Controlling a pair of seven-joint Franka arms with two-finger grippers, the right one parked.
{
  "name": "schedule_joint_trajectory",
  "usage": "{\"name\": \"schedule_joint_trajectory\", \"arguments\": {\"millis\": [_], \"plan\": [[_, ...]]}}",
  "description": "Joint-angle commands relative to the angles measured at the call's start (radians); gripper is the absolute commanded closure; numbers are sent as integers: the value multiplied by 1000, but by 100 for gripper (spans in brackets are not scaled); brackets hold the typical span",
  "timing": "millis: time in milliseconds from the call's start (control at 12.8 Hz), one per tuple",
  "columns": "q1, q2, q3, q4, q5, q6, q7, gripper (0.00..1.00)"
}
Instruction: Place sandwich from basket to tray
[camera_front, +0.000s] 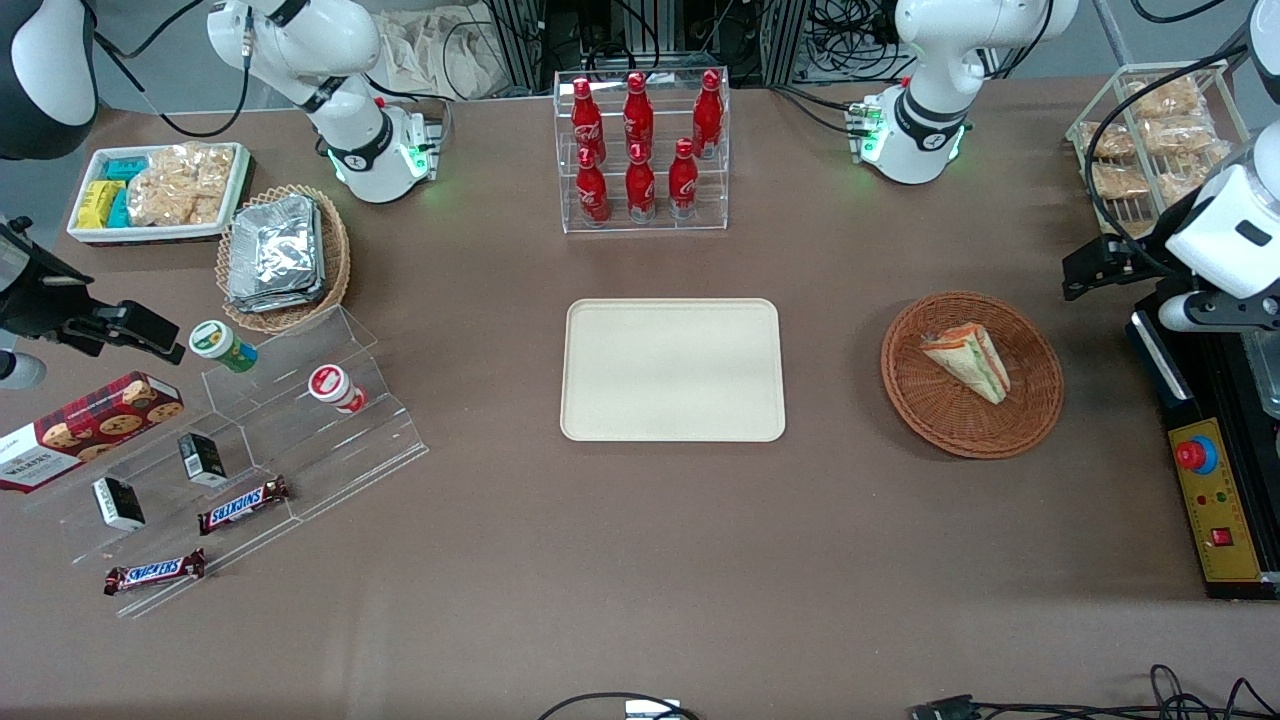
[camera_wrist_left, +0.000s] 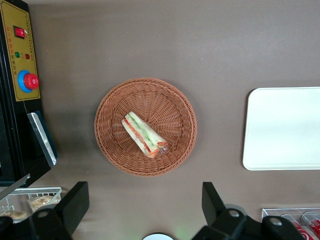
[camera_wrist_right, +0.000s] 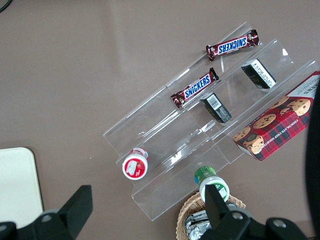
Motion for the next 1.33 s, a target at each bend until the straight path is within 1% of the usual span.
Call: {"name": "schedule_joint_trajectory", "arguments": {"millis": [0, 312, 468, 624, 936, 1248], "plan": [[-21, 11, 19, 29, -2, -18, -4, 0], [-18, 17, 19, 30, -5, -17, 0, 0], [-16, 31, 19, 23, 1, -9, -20, 0], [-1, 29, 22, -17, 0, 20, -67, 0], [36, -21, 22, -208, -8, 162, -148, 0], [36, -119, 22, -517, -4, 403, -300, 0]]}}
